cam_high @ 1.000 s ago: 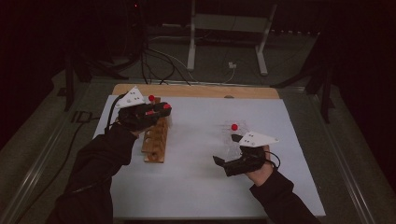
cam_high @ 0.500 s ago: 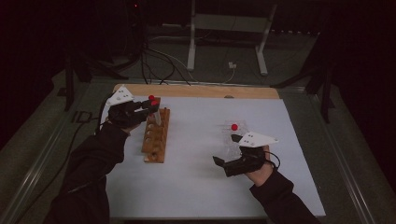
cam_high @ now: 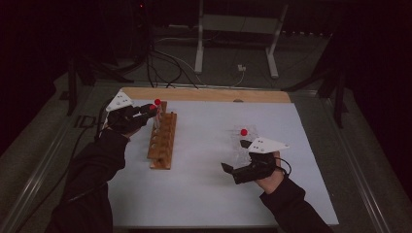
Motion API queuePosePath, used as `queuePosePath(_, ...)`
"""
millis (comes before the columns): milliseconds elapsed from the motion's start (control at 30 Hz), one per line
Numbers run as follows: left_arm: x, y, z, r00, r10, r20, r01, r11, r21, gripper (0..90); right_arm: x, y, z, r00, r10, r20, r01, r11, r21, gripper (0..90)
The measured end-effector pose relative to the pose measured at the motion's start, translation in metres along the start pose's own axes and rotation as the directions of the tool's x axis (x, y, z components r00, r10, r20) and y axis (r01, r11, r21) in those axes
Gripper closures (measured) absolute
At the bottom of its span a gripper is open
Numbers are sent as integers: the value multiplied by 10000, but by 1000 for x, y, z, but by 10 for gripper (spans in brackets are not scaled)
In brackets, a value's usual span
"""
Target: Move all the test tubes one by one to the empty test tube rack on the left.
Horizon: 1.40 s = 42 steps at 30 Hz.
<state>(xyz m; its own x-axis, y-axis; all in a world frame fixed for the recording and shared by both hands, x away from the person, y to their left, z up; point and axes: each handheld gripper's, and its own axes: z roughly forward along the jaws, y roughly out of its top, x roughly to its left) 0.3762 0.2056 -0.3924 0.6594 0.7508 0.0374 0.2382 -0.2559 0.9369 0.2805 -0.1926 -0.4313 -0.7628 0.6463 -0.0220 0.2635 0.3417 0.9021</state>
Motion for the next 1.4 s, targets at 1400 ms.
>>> queuePosePath(1400, 2, -48, 24, 9989, -465, -100, 472, 9945, 938, 715, -1, 0, -1, 9999, 48, -128, -47, 10000, 45, 0)
